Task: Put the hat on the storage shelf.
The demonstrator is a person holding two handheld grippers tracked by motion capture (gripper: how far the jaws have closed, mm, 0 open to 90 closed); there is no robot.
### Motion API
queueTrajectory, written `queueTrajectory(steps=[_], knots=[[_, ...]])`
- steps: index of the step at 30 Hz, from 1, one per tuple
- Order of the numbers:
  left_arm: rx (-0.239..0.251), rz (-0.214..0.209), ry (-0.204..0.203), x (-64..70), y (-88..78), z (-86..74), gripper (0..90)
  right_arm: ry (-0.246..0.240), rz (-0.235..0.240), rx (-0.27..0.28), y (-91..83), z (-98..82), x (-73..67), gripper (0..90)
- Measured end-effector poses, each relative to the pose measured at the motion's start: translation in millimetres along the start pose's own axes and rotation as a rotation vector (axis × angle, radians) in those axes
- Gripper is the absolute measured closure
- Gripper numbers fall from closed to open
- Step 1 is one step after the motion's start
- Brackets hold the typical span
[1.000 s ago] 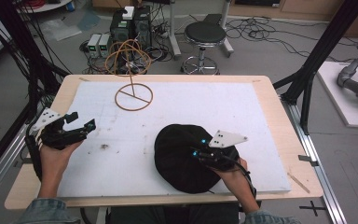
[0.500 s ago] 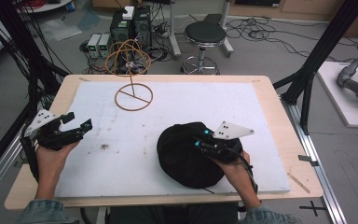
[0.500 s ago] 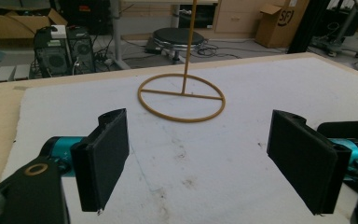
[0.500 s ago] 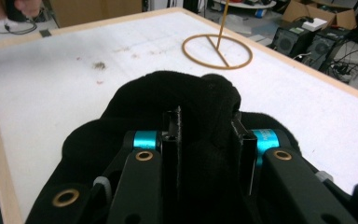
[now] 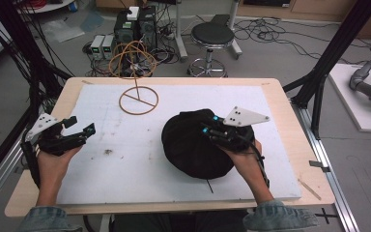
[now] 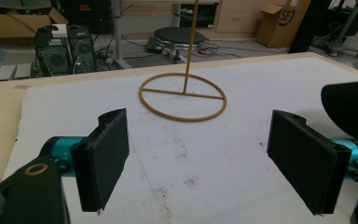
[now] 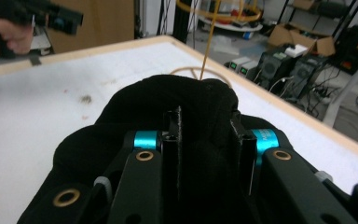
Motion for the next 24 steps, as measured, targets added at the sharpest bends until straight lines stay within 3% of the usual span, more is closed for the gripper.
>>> queueTrajectory(steps=[24], knots=[[-0.015, 0.002, 0.009, 0.4, 2.1, -1.6, 21.6, 0.034, -0.062, 0.124, 3.6, 73.5, 54.7, 72.6]])
Point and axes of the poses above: each handheld gripper's, and its own axes: y roughly forward along the jaws, z roughly out of its top, x roughly to its right, the point moved 2 cm from there along y, roughly forward along the jaws, and after that the axes turned 10 degrees about -y, right-handed, at the moved point
